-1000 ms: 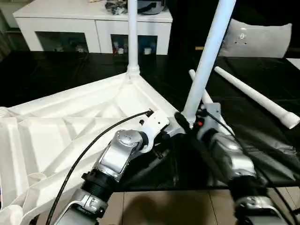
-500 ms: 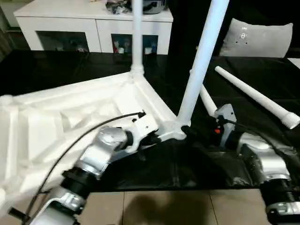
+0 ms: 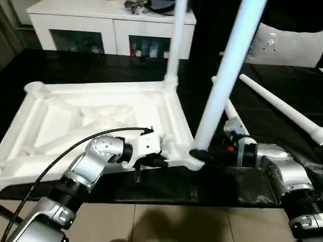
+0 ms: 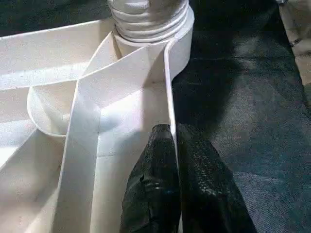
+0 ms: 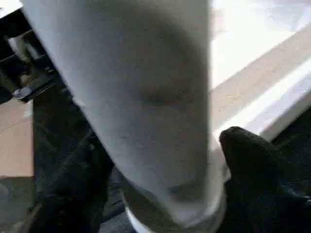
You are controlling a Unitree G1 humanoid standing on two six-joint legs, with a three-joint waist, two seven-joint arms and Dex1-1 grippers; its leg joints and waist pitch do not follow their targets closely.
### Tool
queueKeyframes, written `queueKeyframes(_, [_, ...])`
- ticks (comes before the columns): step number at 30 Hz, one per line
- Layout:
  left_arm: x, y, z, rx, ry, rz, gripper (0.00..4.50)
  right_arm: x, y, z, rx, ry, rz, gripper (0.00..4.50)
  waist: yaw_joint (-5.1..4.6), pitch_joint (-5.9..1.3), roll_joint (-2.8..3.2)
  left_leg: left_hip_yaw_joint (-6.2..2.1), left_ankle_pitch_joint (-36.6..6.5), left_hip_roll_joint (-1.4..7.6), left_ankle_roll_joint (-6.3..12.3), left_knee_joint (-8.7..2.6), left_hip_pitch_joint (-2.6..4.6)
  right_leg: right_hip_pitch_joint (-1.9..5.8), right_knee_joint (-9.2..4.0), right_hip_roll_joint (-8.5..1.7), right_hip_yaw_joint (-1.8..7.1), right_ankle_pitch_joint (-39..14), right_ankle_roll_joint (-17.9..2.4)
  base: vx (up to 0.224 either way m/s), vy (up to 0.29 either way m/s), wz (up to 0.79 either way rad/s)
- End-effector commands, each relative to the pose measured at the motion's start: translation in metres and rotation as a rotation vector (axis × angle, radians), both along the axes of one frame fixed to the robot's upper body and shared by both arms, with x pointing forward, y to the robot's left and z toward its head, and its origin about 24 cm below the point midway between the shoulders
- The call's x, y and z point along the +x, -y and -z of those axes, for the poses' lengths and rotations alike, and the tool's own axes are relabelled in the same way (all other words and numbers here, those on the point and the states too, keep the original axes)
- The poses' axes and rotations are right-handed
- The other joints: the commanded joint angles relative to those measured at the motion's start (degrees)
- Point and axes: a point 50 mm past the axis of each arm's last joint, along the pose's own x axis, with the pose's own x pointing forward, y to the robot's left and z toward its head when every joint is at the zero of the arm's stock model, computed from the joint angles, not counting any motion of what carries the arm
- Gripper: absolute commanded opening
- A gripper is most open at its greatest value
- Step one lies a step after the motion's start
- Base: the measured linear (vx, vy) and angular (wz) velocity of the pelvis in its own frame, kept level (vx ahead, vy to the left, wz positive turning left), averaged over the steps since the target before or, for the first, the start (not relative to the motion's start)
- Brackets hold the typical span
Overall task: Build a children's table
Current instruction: Rotate leg to tighten
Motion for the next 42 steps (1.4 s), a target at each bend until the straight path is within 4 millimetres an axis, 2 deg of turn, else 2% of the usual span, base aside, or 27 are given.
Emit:
queueKeyframes(1, [-0.006, 0.002, 0.009, 0.062, -0.045, 0.07, 0.0, -0.001, 0.003, -0.006, 0.004, 0.01, -0.011, 3.3, -0.08, -3.27, -0.51, -0.03, -12.8, 2.24, 3.34, -3.78, 0.0, 3.08, -3.41, -3.36, 2.73, -17.7, -10.1, 0.0, 0.0, 0.0])
queueKeyframes(6, [-0.006, 0.002, 0.01, 0.057, -0.05, 0.082, 0.0, -0.004, 0.004, -0.004, 0.013, -0.015, -0.029, 2.99, 0.04, -3.37, -0.44, 0.0, -11.9, 2.19, 3.37, -3.66, -0.05, 3.1, -3.23, -3.32, 2.73, -16.6, -10.4, 0.0, 0.0, 0.0])
queueKeyframes(7, [-0.006, 0.002, 0.01, 0.056, -0.051, 0.082, 0.0, -0.004, 0.004, -0.003, 0.014, -0.017, -0.03, 2.81, 0.03, -3.37, -0.56, 0.05, -11.8, 2.12, 3.41, -3.62, -0.12, 3.13, -3.26, -3.27, 2.7, -16.6, -10.4, 0.0, 0.0, 0.0])
queueKeyframes(9, [-0.007, 0.002, 0.01, 0.045, -0.06, 0.078, 0.0, -0.006, 0.003, -0.002, 0.016, -0.029, -0.036, 2.77, 0.08, -3.38, -0.39, 0.0, -12.1, 2.2, 3.21, -3.65, -0.01, 3.1, -3.31, -3.33, 2.69, -17.1, -10.3, 0.0, 0.0, 0.0])
queueKeyframes(12, [-0.009, 0.004, 0.012, 0.016, -0.082, 0.064, 0.0, -0.01, 0.002, 0.002, 0.017, -0.047, -0.041, 2.45, 0.15, -3.3, -0.44, 0.0, -12.7, 2.17, 2.95, -3.72, -0.03, 3.13, -3.47, -3.35, 2.71, -18.2, -9.9, 0.0, 0.0, 0.0])
queueKeyframes(18, [-0.015, 0.014, 0.014, -0.056, -0.132, 0.001, 0.0, -0.015, -0.009, 0.006, 0.079, -0.064, -0.007, 2.27, 0.02, -3.16, -0.56, -0.19, -14.3, 2.23, 2.43, -3.97, 0.1, 3.01, -3.87, -3.43, 2.68, -21.3, -8.8, 0.0, 0.0, 0.0])
queueKeyframes(20, [-0.013, 0.02, 0.015, -0.078, -0.138, -0.063, 0.0, -0.012, -0.016, 0.009, 0.076, -0.07, 0.077, 2.24, -0.29, -3.02, -0.5, -0.27, -15.0, 2.13, 1.9, -4.1, 0.07, 2.95, -4.07, -3.34, 2.65, -23.0, -8.2, 0.0, 0.0, 0.0])
queueKeyframes(21, [-0.01, 0.024, 0.014, -0.092, -0.134, -0.108, 0.0, -0.009, -0.02, 0.011, 0.069, -0.06, 0.12, 2.21, -0.29, -2.99, -0.1, -0.35, -15.7, 2.09, 1.68, -4.11, 0.21, 2.8, -4.27, -3.4, 2.62, -24.1, -8.0, 0.0, 0.0, 0.0])
queueKeyframes(24, [0.004, 0.045, 0.01, -0.166, -0.114, -0.327, 0.0, 0.007, -0.031, 0.02, 0.075, -0.054, 0.399, 2.15, -1.2, -2.88, -0.13, -0.67, -18.8, 1.79, -0.1, -4.11, 0.39, 2.5, -5.05, -3.41, 2.13, -30.2, -5.5, 0.0, 0.0, 0.0])
queueKeyframes(25, [0.007, 0.05, 0.009, -0.178, -0.111, -0.365, 0.0, 0.01, -0.032, 0.022, 0.072, -0.058, 0.456, 2.15, -1.65, -2.83, -0.34, -0.67, -19.2, 1.71, -0.16, -4.09, 0.29, 2.48, -5.25, -3.32, 2.07, -31.2, -5.0, 0.0, 0.0, 0.0])
queueKeyframes(26, [0.008, 0.051, 0.008, -0.182, -0.111, -0.38, 0.0, 0.011, -0.033, 0.023, 0.071, -0.059, 0.477, 2.14, -1.77, -2.91, -0.22, -0.72, -19.4, 1.63, -0.29, -3.99, 0.29, 2.47, -5.25, -3.38, 1.96, -31.8, -4.7, 0.0, 0.0, 0.0])
queueKeyframes(27, [0.016, 0.065, 0.003, -0.224, -0.09, -0.488, 0.0, 0.018, -0.035, 0.029, 0.051, -0.068, 0.635, 2.12, -2.08, -2.91, -0.27, -0.84, -19.7, 1.48, 0.1, -3.93, 0.19, 2.5, -5.54, -3.36, 1.77, -32.9, -4.1, 0.0, 0.0, 0.0])
queueKeyframes(28, [0.019, 0.07, 0.001, -0.24, -0.08, -0.529, 0.0, 0.02, -0.036, 0.03, 0.043, -0.071, 0.695, 2.12, -2.5, -2.87, -0.08, -0.71, -20.1, 1.34, 0.14, -3.78, 0.31, 2.04, -5.91, -3.25, 1.76, -33.6, -3.7, 0.0, 0.0, 0.0])
queueKeyframes(30, [0.022, 0.076, -0.002, -0.263, -0.066, -0.558, 0.0, 0.023, -0.036, 0.032, 0.034, -0.076, 0.743, 2.12, -2.71, -3.11, -0.06, -0.81, -19.7, 1.06, 0.71, -3.64, 0.12, 2.36, -6.06, -3.24, 1.54, -33.6, -3.1, 0.0, 0.0, 0.0])
queueKeyframes(31, [0.023, 0.082, -0.005, -0.28, -0.051, -0.561, 0.0, 0.025, -0.039, 0.03, 0.027, -0.059, 0.769, 2.12, -2.84, -3.08, 0.09, -0.72, -19.6, 1.08, 1.36, -3.62, 0.12, 2.14, -6.17, -3.13, 1.63, -32.9, -3.0, 0.0, 0.0, 0.0])
queueKeyframes(33, [0.023, 0.083, -0.007, -0.274, -0.037, -0.548, 0.0, 0.026, -0.039, 0.029, 0.045, -0.054, 0.785, 2.12, -2.83, -3.25, -0.03, -0.6, -18.6, 1.04, 2.38, -3.65, -0.2, 2.3, -6.03, -3.01, 1.75, -31.2, -2.9, 0.0, 0.0, 0.0])
queueKeyframes(34, [0.023, 0.083, -0.007, -0.272, -0.034, -0.545, 0.0, 0.027, -0.039, 0.029, 0.049, -0.054, 0.786, 2.65, -2.8, -3.25, -0.01, -0.59, -18.4, 1.08, 2.55, -3.71, -0.26, 2.34, -5.95, -2.98, 1.77, -30.7, -3.0, 0.0, 0.0, 0.0])
queueKeyframes(37, [0.024, 0.08, -0.006, -0.239, 0.001, -0.525, 0.0, 0.026, -0.037, 0.029, 0.053, -0.044, 0.798, 2.77, -2.76, -3.37, 0.27, -0.53, -17.2, 1.22, 3.06, -3.84, -0.44, 2.48, -5.57, -2.93, 1.98, -27.4, -4.0, 0.0, 0.0, 0.0])
queueKeyframes(38, [0.024, 0.079, -0.005, -0.231, 0.009, -0.521, 0.0, 0.026, -0.037, 0.029, 0.053, -0.043, 0.798, 2.83, -2.72, -3.39, 0.18, -0.55, -16.7, 1.28, 3.11, -3.92, -0.54, 2.64, -5.38, -2.91, 1.99, -26.5, -4.4, 0.0, 0.0, 0.0])
queueKeyframes(40, [0.026, 0.077, -0.004, -0.214, 0.023, -0.52, 0.0, 0.026, -0.036, 0.027, 0.062, -0.022, 0.785, 3.08, -2.68, -3.4, 0.38, -0.45, -16.0, 1.29, 3.28, -3.92, -0.53, 2.74, -5.24, -2.88, 2.08, -24.9, -5.1, 0.0, 0.0, 0.0])
queueKeyframes(42, [0.03, 0.073, -0.004, -0.193, 0.063, -0.521, 0.0, 0.026, -0.029, 0.021, 0.051, 0.042, 0.796, 3.25, -2.55, -3.47, 0.42, -0.38, -15.5, 1.28, 3.27, -3.85, -0.49, 2.77, -5.25, -2.91, 2.09, -24.6, -4.9, 0.0, 0.0, 0.0])
